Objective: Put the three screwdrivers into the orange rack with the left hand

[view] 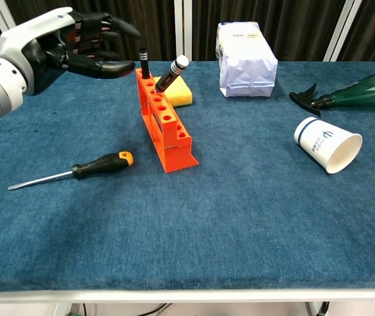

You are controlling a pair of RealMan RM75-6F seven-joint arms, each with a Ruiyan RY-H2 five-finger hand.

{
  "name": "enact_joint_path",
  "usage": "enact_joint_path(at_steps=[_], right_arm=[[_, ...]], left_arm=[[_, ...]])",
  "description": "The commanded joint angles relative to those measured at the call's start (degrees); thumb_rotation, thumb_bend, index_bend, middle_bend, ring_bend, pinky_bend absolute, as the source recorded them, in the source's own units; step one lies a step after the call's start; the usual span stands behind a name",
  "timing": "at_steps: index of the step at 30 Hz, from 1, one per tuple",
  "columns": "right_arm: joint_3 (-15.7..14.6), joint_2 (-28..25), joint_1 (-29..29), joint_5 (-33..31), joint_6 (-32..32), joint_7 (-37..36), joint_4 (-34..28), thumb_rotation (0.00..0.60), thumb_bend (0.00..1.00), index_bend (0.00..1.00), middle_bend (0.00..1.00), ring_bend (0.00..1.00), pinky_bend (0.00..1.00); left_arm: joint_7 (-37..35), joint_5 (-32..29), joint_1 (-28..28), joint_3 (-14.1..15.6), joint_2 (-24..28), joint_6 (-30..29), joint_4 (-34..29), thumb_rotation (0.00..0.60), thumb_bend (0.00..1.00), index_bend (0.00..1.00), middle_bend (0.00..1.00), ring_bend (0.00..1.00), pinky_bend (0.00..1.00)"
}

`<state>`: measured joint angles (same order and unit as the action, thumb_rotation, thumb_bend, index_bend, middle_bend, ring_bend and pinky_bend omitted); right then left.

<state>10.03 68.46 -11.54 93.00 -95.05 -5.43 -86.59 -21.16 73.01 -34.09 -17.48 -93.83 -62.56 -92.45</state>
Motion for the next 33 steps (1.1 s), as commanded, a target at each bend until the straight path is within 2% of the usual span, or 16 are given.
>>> enact_joint_path(at_steps=[1, 6, 15, 33], right_arm=[[0.05, -0.14, 0.06, -0.11, -0.06, -0.02, -0.15, 0.600, 0.40, 0.00, 0.00, 0.00, 0.00], [-0.05, -0.03, 0.04, -0.08, 0.02, -0.22, -0.04, 0.600, 0.40, 0.00, 0.00, 0.00, 0.00], [-0.04, 0.10, 0.01, -0.35, 0.16, -0.69, 0.51, 0.600, 0.41, 0.00, 0.00, 0.00, 0.00], [-0.07, 0.54, -0.13, -0.88, 0.64, -1.52, 1.79, 0.600, 0.40, 0.00, 0.00, 0.00, 0.00]], left_arm=[[1.75, 0.75, -0.71, 0.73, -0.26, -0.11, -0.40, 0.600, 0.22, 0.35, 0.10, 0.01, 0.13], [5.38, -0.79, -2.47, -0.05, -1.16, 0.91, -0.47, 0.600, 0.23, 0.38, 0.10, 0.01, 0.13], [12.18, -3.13, -5.10, -0.91, -2.85, 1.42, 0.26, 0.600, 0.25, 0.39, 0.10, 0.01, 0.13], [14.05, -4.48, -6.95, -1.14, -3.99, 1.78, 1.57, 0.600, 0.30, 0.43, 0.10, 0.01, 0.13]])
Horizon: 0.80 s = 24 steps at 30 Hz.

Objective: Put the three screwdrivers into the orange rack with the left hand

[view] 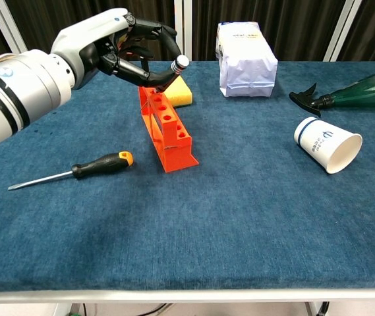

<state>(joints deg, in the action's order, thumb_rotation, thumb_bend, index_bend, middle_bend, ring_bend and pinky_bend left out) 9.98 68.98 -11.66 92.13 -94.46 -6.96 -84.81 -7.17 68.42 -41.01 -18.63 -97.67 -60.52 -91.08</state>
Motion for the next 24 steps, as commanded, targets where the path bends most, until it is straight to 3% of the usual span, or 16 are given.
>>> enact_joint_path(at_steps=[1, 24], right_arm=[[-0.05, 0.03, 0.00, -0.03, 0.07, 0.02, 0.03, 0.600, 0.40, 0.00, 0.00, 0.00, 0.00], [-0.14, -0.08, 0.16, 0.06, -0.21, 0.10, -0.11, 0.600, 0.40, 0.00, 0.00, 0.00, 0.00]], left_arm=[[0.14, 0.29, -0.06, 0.06, -0.21, -0.44, 0.33, 0.600, 0.30, 0.43, 0.10, 0.01, 0.13], [2.74, 5.61, -0.96, 1.70, -0.64, -3.49, 1.34, 0.600, 0.30, 0.45, 0.10, 0.01, 0.11]])
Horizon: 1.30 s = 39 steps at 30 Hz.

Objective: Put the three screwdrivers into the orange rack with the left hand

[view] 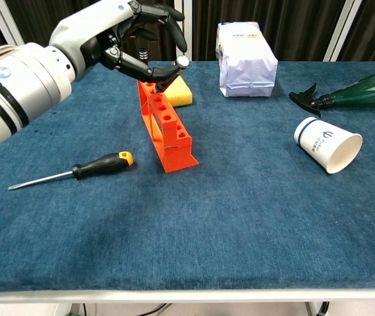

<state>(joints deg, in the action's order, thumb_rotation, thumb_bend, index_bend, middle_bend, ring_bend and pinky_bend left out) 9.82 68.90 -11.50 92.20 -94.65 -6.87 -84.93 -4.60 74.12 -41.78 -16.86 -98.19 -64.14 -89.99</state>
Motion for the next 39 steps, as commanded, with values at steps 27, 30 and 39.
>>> enact_joint_path(at_steps=[27, 30, 39], right_arm=[[0.09, 0.30, -0.32, -0.81, 0.94, -0.60, 0.99, 0.600, 0.41, 0.00, 0.00, 0.00, 0.00], [0.13, 0.35, -0.41, -0.98, 1.16, -0.83, 1.21, 0.600, 0.41, 0.00, 0.00, 0.00, 0.00], [0.17, 0.56, -0.42, -1.33, 1.31, -1.51, 1.89, 0.600, 0.40, 0.00, 0.00, 0.00, 0.00]], left_arm=[[2.94, 0.01, -2.34, 0.09, -1.33, 0.88, 4.58, 0.600, 0.30, 0.50, 0.10, 0.00, 0.08], [2.92, -0.29, -2.37, 0.12, -1.33, 1.07, 4.69, 0.600, 0.30, 0.50, 0.10, 0.00, 0.08], [2.71, -0.68, -2.25, 0.16, -1.03, 1.03, 4.83, 0.600, 0.30, 0.49, 0.10, 0.00, 0.08]])
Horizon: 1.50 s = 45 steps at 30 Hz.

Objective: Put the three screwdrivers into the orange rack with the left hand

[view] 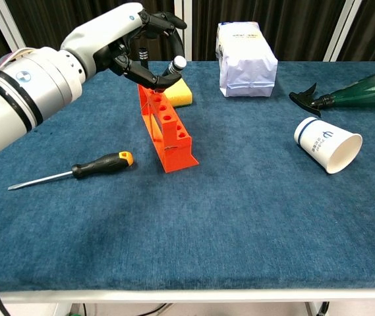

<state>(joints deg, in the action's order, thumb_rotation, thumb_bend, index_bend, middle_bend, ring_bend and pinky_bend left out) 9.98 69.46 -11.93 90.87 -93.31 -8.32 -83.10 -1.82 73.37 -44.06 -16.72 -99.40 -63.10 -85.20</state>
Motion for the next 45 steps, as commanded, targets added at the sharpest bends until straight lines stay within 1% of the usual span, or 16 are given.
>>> enact_joint_path(at_steps=[1, 8, 21, 27, 45], right_arm=[[0.01, 0.00, 0.02, 0.00, -0.06, -0.08, 0.09, 0.600, 0.40, 0.00, 0.00, 0.00, 0.00], [-0.08, 0.03, 0.00, 0.19, -0.13, -0.08, 0.02, 0.600, 0.40, 0.00, 0.00, 0.00, 0.00], [-0.15, 0.09, 0.06, 0.08, -0.07, -0.25, 0.20, 0.600, 0.40, 0.00, 0.00, 0.00, 0.00], [-0.15, 0.12, 0.00, 0.11, -0.05, -0.32, 0.25, 0.600, 0.40, 0.00, 0.00, 0.00, 0.00], [-0.12, 0.06, -0.05, 0.18, -0.10, 0.05, -0.05, 0.600, 0.40, 0.00, 0.00, 0.00, 0.00]], left_arm=[[-0.07, 0.05, 0.06, 0.06, 0.26, 0.01, 0.05, 0.600, 0.30, 0.48, 0.10, 0.00, 0.08], [-0.07, -0.13, 0.09, 0.21, -0.01, -0.10, 0.04, 0.600, 0.30, 0.49, 0.10, 0.00, 0.08], [-0.03, -0.66, -0.02, -0.02, -0.06, 0.01, 0.10, 0.600, 0.30, 0.53, 0.10, 0.00, 0.08], [-0.18, -1.02, -0.07, -0.22, 0.02, 0.16, 0.04, 0.600, 0.32, 0.55, 0.10, 0.00, 0.08], [-5.29, -7.53, -0.93, -3.86, 2.78, 5.44, -2.82, 0.600, 0.33, 0.56, 0.11, 0.00, 0.08]])
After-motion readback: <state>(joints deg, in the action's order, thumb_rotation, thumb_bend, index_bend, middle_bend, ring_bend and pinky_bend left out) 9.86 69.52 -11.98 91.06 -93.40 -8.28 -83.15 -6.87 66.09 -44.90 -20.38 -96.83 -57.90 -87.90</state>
